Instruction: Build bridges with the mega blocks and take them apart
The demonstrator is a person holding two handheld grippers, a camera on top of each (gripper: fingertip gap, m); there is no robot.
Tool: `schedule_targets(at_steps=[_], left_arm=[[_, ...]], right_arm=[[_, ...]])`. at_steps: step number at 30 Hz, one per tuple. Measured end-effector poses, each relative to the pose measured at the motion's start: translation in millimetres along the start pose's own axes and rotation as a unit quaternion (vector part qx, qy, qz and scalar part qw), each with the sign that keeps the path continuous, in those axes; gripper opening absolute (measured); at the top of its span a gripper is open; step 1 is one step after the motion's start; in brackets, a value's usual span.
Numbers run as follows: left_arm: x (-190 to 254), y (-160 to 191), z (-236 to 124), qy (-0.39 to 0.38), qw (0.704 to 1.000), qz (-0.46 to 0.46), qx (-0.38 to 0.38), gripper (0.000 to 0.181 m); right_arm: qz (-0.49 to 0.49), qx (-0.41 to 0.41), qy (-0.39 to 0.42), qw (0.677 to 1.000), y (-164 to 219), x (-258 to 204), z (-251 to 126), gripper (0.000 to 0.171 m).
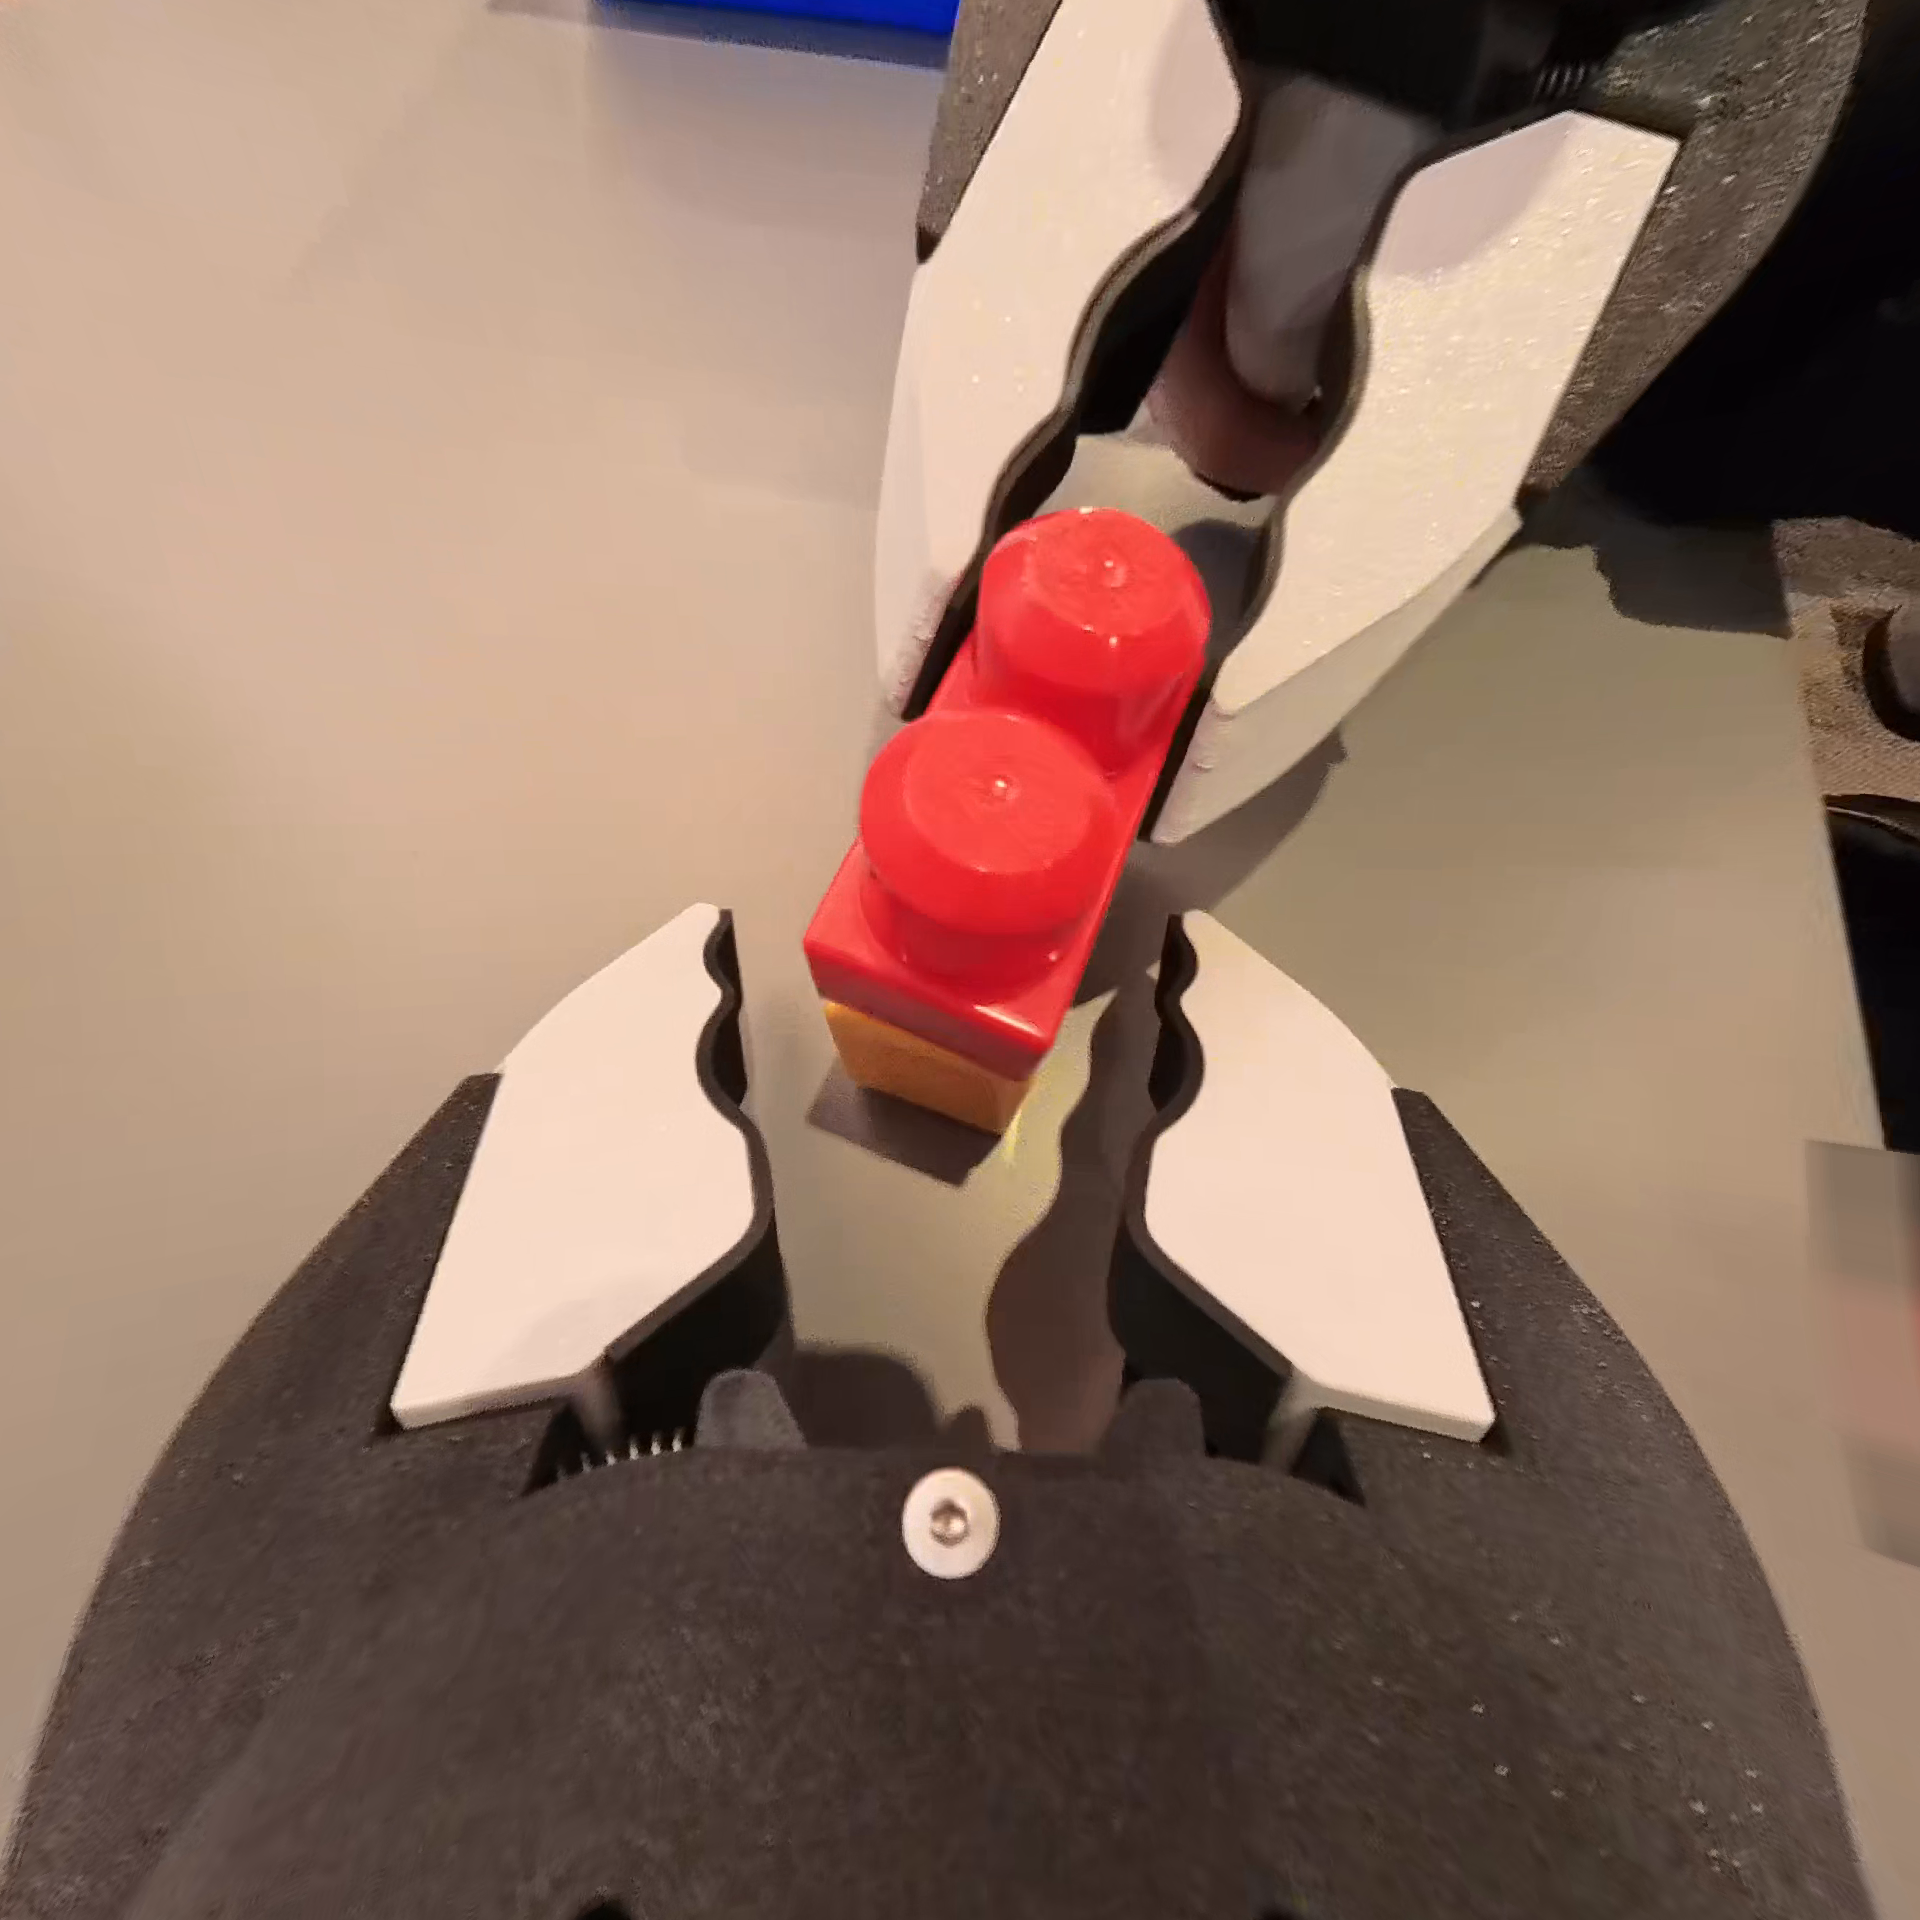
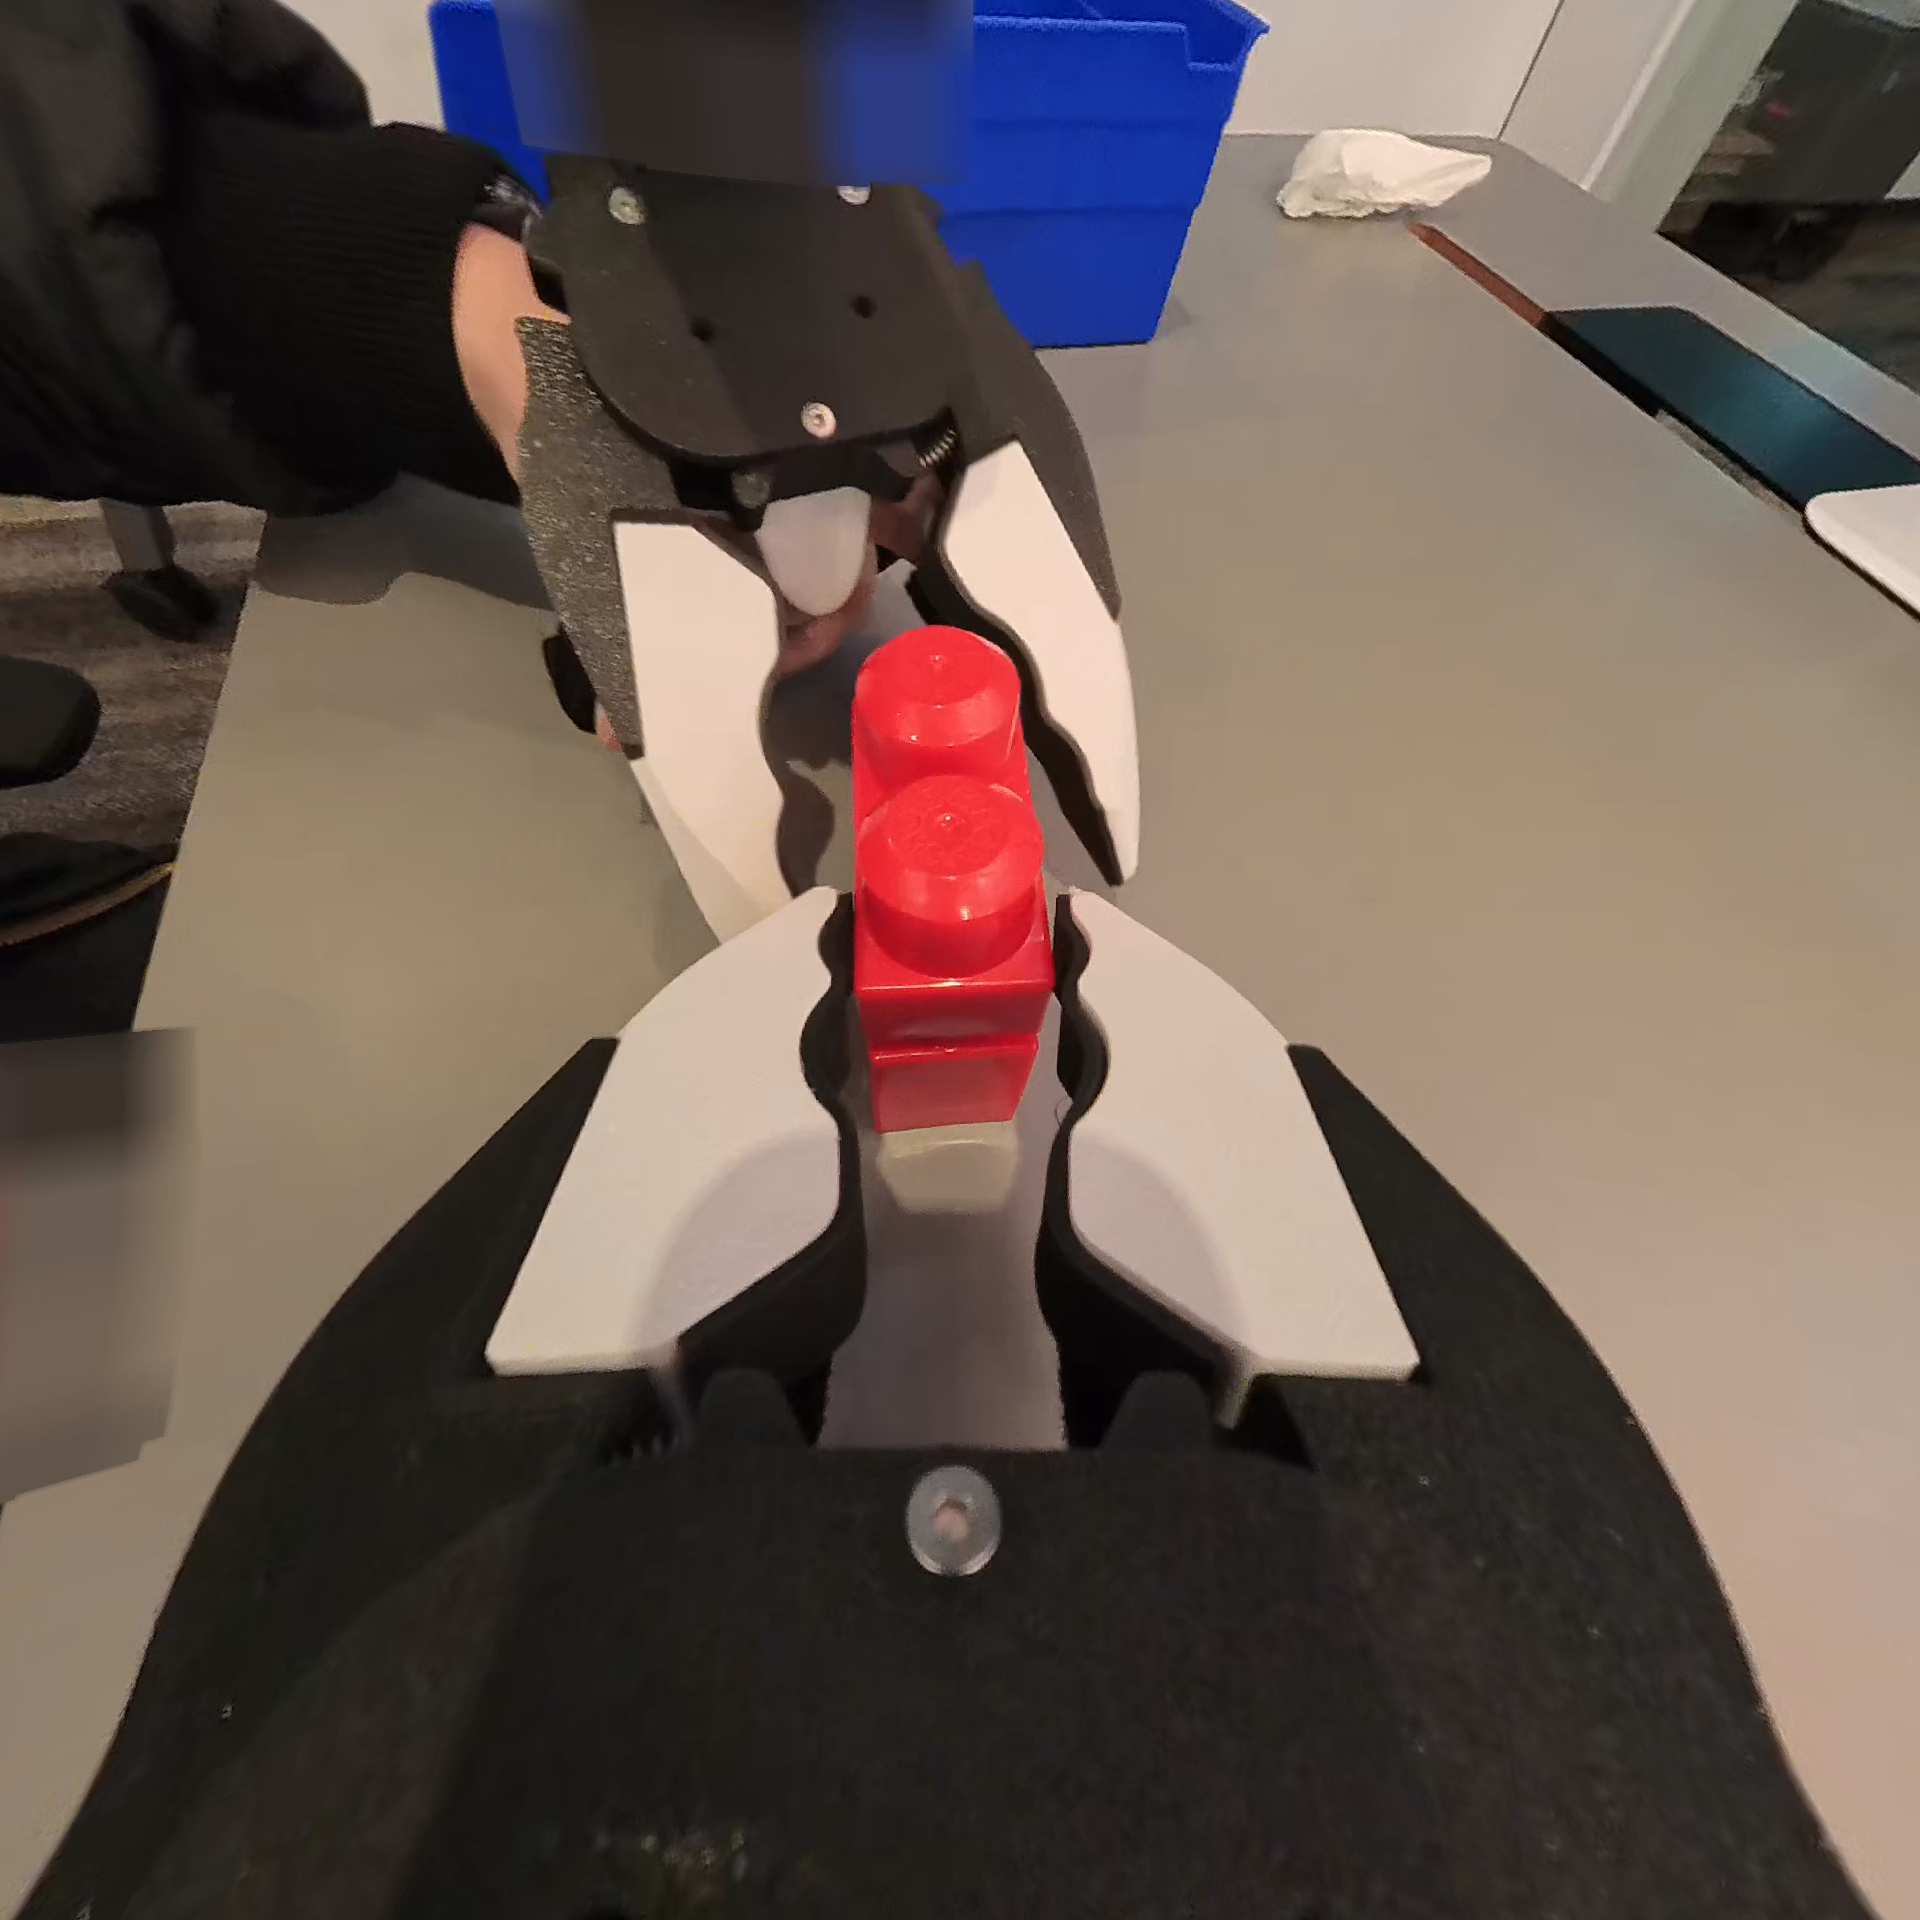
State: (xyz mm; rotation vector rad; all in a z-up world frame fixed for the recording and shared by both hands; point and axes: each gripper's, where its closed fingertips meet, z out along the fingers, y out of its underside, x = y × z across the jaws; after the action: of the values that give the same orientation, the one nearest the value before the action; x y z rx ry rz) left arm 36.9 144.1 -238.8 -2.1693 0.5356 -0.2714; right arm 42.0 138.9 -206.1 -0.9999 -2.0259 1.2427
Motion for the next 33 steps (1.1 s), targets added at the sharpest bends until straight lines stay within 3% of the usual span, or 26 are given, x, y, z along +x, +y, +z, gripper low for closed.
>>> schedule_targets(at_steps=[8,10,16,18,25,27,30,33], left_arm=[[2.9,5.7,17.6,-0.002,0.998,0.027,-0.052,0.068],[-0.3,4.2,18.5,-0.01,0.999,0.016,-0.049,0.058],[0.3,3.0,20.5,-0.01,0.999,0.007,-0.05,0.053],[2.0,2.7,20.2,-0.004,0.999,0.009,-0.048,0.044],[4.6,3.1,20.4,0.011,0.999,0.005,-0.05,0.044],[5.1,3.1,20.4,0.014,0.999,0.005,-0.05,0.044],[5.9,3.4,20.7,0.018,0.998,0.004,-0.052,0.045],[2.5,3.9,23.2,0.004,0.998,-0.001,-0.059,0.058]], right_arm=[[-0.013,0.0,-0.011,1.0,0.3,3.4,-0.9,0.036],[-0.012,0.002,-0.012,1.0,0.7,3.9,-1.8,0.036],[-0.015,0.003,-0.006,1.0,1.8,5.6,-4.0,0.036],[-0.015,0.005,-0.004,1.0,1.4,6.1,-4.2,0.046],[-0.055,-0.017,-0.016,0.998,-5.3,5.6,-4.8,0.046],[-0.06,-0.038,-0.04,0.997,-2.5,4.1,-3.9,0.035],[-0.066,-0.058,-0.056,0.995,-0.7,3.7,-3.1,0.035],[-0.074,-0.067,-0.058,0.993,0.4,4.4,-3.3,0.034]])
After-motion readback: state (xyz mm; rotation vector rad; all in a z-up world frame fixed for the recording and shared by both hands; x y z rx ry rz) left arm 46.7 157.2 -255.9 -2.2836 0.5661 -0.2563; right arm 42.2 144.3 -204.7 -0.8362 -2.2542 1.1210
